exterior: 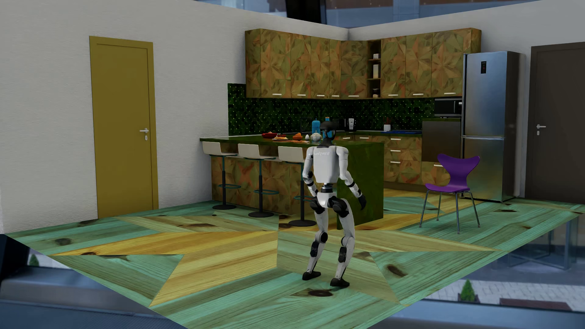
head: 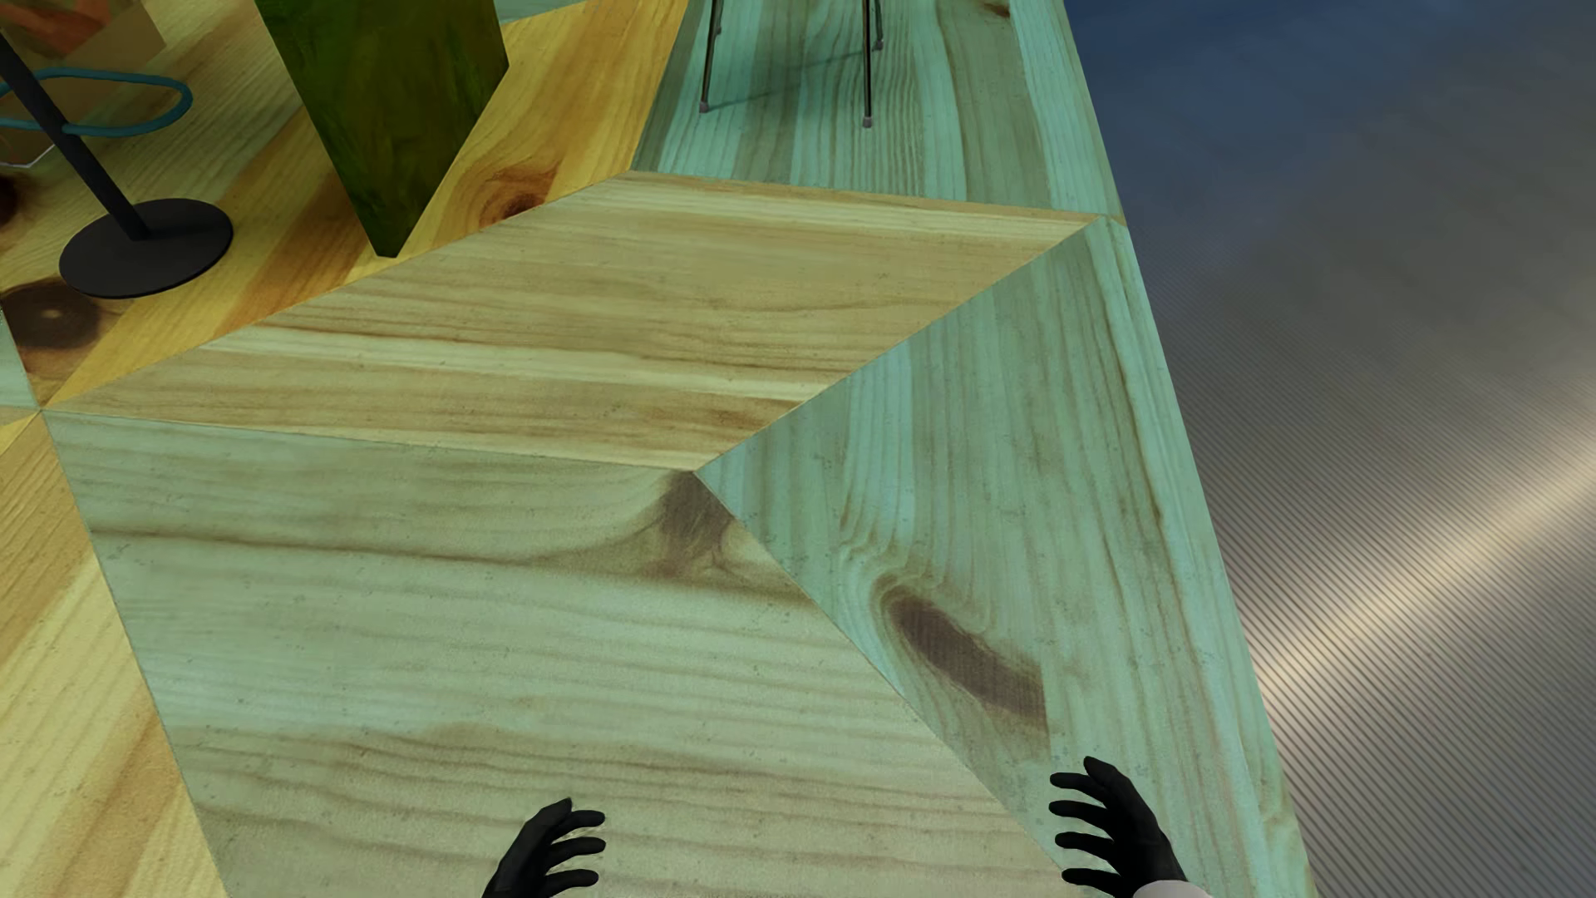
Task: Move towards the dark purple chair
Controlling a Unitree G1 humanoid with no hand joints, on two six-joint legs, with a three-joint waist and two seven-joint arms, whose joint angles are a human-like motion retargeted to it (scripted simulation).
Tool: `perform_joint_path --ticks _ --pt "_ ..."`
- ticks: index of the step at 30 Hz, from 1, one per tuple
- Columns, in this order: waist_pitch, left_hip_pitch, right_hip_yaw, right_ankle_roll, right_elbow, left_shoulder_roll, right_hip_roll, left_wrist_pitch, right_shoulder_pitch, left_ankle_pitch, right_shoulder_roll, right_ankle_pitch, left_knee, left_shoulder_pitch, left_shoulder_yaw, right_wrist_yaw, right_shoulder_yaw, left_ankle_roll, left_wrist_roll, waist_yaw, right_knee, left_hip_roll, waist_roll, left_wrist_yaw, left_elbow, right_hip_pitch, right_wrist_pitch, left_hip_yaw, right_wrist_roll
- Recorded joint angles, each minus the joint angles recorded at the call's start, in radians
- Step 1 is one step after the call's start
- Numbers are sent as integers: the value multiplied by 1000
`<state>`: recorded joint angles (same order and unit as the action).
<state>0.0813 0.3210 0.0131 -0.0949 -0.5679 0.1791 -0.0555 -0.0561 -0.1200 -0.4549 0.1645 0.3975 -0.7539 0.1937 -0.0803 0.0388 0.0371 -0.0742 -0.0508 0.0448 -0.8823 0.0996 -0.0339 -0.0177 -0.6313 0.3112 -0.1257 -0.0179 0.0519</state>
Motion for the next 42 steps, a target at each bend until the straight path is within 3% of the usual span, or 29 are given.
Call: perform_joint_path --ticks 1,3,4,5,7,8,10,11,13,15,17,20,21,22,23,25,26,27,28,29,31,32,34,35,38,39,40,41,42 --pt "3 -33 6 -16 6 9 -3 -1 26 -1 -26 -101 35 37 1 10 -8 -2 0 -1 -115 -4 -7 11 -10 63 29 -2 9" --pt "-21 -68 16 -46 -21 -10 -27 39 -8 -39 -6 -29 44 64 40 -2 -40 -4 -18 -22 14 -13 -15 66 13 158 125 -4 17" --pt "-10 -62 31 -49 -49 -31 -26 67 -27 -63 23 -63 -43 23 30 -12 -50 12 -25 -29 101 -16 -17 104 42 187 155 -2 9" --pt "-2 13 32 24 -64 -23 -11 89 -36 -12 64 -63 -246 -29 -13 -21 -43 71 -26 -28 69 -10 -2 126 48 185 161 -7 -5" --pt "-26 159 26 10 -87 -15 -10 135 -55 282 74 -28 -479 -56 5 8 -52 196 -3 -19 93 -16 36 90 41 126 160 -12 -30" --pt "-51 190 25 6 -93 -43 -4 159 -51 220 70 -26 -451 -30 44 37 -35 208 19 -1 140 -20 73 45 33 82 151 -3 -32" --pt "-67 189 9 -9 -5 -3 -2 196 4 63 7 14 -106 29 66 59 14 94 84 -8 73 -4 122 -27 37 64 89 19 -29" --pt "-62 156 23 -8 -22 49 -26 190 40 73 -42 -30 -91 38 51 46 26 38 104 -34 -96 -16 90 -29 -43 124 72 41 -36" --pt "-65 97 8 7 -45 23 -44 180 -22 36 -29 -41 -67 47 13 -28 0 32 71 -31 -46 -32 37 24 -14 167 96 54 -43" --pt "-68 46 12 18 -71 -8 -48 125 -96 -15 30 22 -64 0 11 -92 -21 20 -3 -54 32 -41 -7 41 3 144 133 56 -44" --pt "-52 3 4 25 -67 -43 -27 64 -106 -40 81 52 -62 -82 10 -81 -60 21 -61 -57 61 -30 7 28 20 88 109 27 -25" --pt "-28 37 -3 18 -57 -32 -14 44 -16 46 45 58 -184 -28 21 38 -48 245 -84 17 188 -36 63 -31 18 -38 123 2 32" --pt "-24 9 -1 3 -31 8 -11 61 14 -19 14 42 -91 8 35 67 -21 220 -59 34 110 -27 77 -45 -1 -20 133 2 41" --pt "-22 -53 6 -22 -34 29 -1 73 41 -63 -28 -14 1 45 19 85 8 20 -27 38 -23 -7 94 -37 -44 28 138 -5 44" --pt "-20 -89 5 -47 -17 31 -18 92 25 -72 -26 -86 29 63 -27 80 58 16 3 37 -128 -20 84 -3 -62 84 122 -2 48" --pt "-7 -120 -14 -79 -39 -3 -1 129 -21 -107 -33 -13 -14 44 11 8 -41 13 25 -15 -45 -32 34 84 -7 185 89 -2 37" --pt "6 -61 -1 -60 -73 -38 20 147 -24 -82 17 -25 -182 -1 43 -29 -50 75 32 -36 10 -45 6 123 70 209 84 -11 28" --pt "4 44 0 64 -92 -22 34 141 -21 91 59 -12 -383 -44 -1 -44 -52 136 38 -26 21 -45 2 133 43 186 87 -10 13" --pt "-6 132 -6 102 -86 -13 42 135 -28 237 77 -3 -477 -57 -24 -43 -64 200 34 -33 49 -37 14 123 12 150 104 -5 -3" --pt "-28 198 -3 33 -111 -29 38 139 -41 213 82 3 -458 -33 7 -31 -63 204 27 -19 86 -32 24 87 29 113 154 18 -16" --pt "-39 239 -20 48 -27 -26 33 161 -28 74 34 48 -190 2 53 -9 -4 117 48 6 103 -5 61 -13 69 27 134 48 -36" --pt "-49 213 -12 25 -37 15 27 157 29 142 -14 67 -91 -3 51 -11 24 49 72 17 8 -4 60 -53 -4 43 105 40 -54" --pt "-61 165 -4 17 -27 39 27 137 58 106 -45 -116 -75 42 32 -35 51 52 82 8 -210 -15 42 -62 -43 143 48 33 -78" --pt "-73 130 -6 14 -2 34 18 112 36 97 -58 -110 -44 89 30 -58 27 52 54 -23 -219 -23 15 -37 -71 182 36 43 -76" --pt "-61 37 -1 -3 -51 -32 -35 79 -60 43 1 20 -11 19 37 -136 -11 43 -22 -81 93 -57 -62 55 27 231 116 44 -56" --pt "-53 13 -5 -9 -74 -43 -53 55 -85 2 46 -120 -39 -20 14 -141 -12 41 -21 -80 123 -62 -63 56 37 213 144 36 -57" --pt "-47 5 -12 23 -80 -49 -45 36 -93 -28 71 -144 -83 -57 -2 -126 -25 42 -20 -75 115 -55 -42 46 35 193 155 25 -52" --pt "-41 7 -14 19 -59 -44 -31 26 -74 -33 78 -124 -125 -78 -14 -89 -30 75 -19 -70 116 -41 -7 23 17 175 145 26 -44" --pt "-43 -1 -17 18 -31 -34 -25 41 -52 -26 54 -113 -131 -75 -2 -35 -27 62 -20 -56 134 -36 23 -6 16 154 134 19 -32"
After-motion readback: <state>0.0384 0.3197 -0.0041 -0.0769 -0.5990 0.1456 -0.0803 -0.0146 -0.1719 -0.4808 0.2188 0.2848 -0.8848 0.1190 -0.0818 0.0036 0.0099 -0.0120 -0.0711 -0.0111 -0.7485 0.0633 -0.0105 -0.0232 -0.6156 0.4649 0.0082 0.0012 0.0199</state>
